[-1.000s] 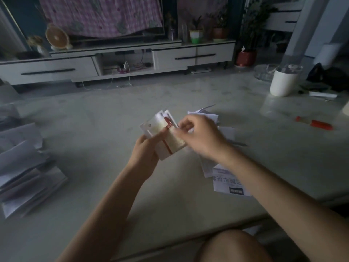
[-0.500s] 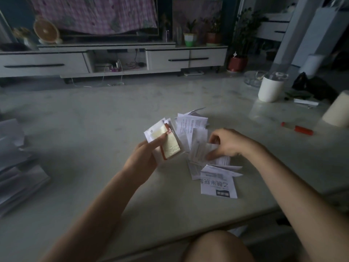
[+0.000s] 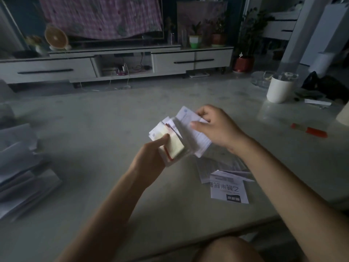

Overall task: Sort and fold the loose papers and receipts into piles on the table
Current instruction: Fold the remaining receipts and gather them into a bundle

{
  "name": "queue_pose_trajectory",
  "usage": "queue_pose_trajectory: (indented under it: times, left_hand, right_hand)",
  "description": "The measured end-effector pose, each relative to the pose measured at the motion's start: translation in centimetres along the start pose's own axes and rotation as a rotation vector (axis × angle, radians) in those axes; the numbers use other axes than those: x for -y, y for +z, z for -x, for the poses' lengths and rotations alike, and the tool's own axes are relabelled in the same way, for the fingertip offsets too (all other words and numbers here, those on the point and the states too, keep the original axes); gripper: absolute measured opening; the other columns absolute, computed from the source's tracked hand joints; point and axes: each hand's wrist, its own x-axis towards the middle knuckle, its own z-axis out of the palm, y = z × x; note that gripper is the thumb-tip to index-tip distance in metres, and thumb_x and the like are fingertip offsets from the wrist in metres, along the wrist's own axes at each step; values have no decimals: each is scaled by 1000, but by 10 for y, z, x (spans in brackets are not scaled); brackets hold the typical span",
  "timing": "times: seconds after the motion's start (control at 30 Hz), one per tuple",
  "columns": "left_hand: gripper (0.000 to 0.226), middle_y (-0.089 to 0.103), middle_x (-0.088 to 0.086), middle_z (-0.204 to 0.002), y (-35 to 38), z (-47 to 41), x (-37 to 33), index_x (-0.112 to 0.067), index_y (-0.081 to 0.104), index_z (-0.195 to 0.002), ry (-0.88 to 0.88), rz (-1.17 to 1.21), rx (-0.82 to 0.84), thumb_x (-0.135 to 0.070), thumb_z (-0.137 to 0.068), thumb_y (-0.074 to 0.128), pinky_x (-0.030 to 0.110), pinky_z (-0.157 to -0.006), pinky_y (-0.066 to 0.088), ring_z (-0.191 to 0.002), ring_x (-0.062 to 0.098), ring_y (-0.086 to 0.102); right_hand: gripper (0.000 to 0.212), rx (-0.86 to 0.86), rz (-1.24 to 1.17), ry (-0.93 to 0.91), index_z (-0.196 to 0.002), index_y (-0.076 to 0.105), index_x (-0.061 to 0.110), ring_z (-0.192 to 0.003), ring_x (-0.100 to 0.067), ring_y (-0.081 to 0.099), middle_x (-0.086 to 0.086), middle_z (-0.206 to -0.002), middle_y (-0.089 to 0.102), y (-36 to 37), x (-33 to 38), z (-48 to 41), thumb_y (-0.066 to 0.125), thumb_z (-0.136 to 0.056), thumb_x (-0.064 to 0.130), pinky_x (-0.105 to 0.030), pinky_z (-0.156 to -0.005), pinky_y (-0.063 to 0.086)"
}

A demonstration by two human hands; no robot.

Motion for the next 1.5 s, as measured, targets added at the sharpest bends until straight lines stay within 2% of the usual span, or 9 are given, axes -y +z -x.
queue_pose_trajectory:
  times: [0.13, 0.3, 0.47, 0.6, 0.8, 0.93, 1.17, 1.4, 1.5]
  left_hand:
    - [26, 70, 6, -99, -3, -1, -2, -10, 62, -106, 58, -48, -11, -16, -85, 48, 34, -86, 50, -85, 16, 68]
    - [31, 65, 13, -106, -9, -3, 1, -5, 52, -119, 283, -325, -312, -13, -90, 58, 41, -85, 52, -94, 23, 64]
    - [43, 59, 5, -105, -2, 2, 4, -10, 35, -129, 337, -440, -387, -10, -91, 55, 29, -78, 53, -89, 14, 61]
    - [55, 60, 16, -115, -3, 2, 6, -13, 31, -135, 292, -385, -412, -8, -89, 58, 46, -87, 52, -101, 29, 63]
    - [24, 71, 8, -88, -8, 5, -14, -9, 65, -98, 165, -355, -136, -21, -77, 61, 29, -67, 55, -78, 19, 67]
    - [16, 70, -9, -71, -19, 3, -16, -23, 65, -82, 411, -829, -231, -7, -81, 67, 20, -65, 50, -68, 5, 63]
    - [12, 58, -3, -71, -24, -4, -4, -15, 54, -83, 452, -1112, -375, -14, -84, 66, 25, -59, 44, -62, 7, 55]
    - [14, 64, -3, -81, -12, 3, -12, -22, 57, -84, 499, -712, -389, -10, -85, 64, 39, -76, 54, -80, 17, 62]
    - [9, 68, -1, -78, -11, 2, -6, -17, 62, -86, 360, -548, -360, -9, -88, 59, 41, -77, 54, -74, 16, 66]
  right_hand:
    - [13, -48, -80, -94, -93, 55, 0, -83, -25, 58, -15, -89, 64, 41, 7, 10, 48, -94, 11, -31, -69, 39]
    - [18, -71, -256, -32, -88, 50, 12, -65, -4, 43, 11, -68, 46, 68, 12, 23, 39, -99, 21, -25, -64, 34]
    - [21, 20, -232, 32, -115, 45, 7, -85, -15, 54, -3, -97, 58, 76, 11, 29, 41, -97, 16, -25, -66, 42]
    - [21, -24, -320, 18, -117, 39, 3, -87, -15, 55, -3, -99, 56, 83, 13, 39, 38, -99, 12, -21, -68, 45]
    - [17, -119, -310, -99, -108, 43, -2, -76, -13, 53, 10, -80, 52, 83, 6, 37, 44, -97, 11, -36, -73, 45]
    - [19, -45, -180, -21, -110, 46, 2, -90, -19, 57, -3, -96, 60, 84, -6, 33, 48, -95, 14, -29, -76, 43]
    - [24, 30, -21, 41, -109, 49, 4, -94, -24, 58, -14, -105, 62, 85, -13, 34, 51, -94, 21, -24, -66, 35]
    - [10, -47, 17, -69, -96, 61, 14, -68, 3, 50, 12, -76, 55, 7, 0, -5, 63, -86, 12, -17, -62, 41]
    - [8, -62, 171, 60, -89, 65, 13, -76, -9, 59, 6, -78, 61, -33, -31, -17, 67, -82, 10, -17, -70, 44]
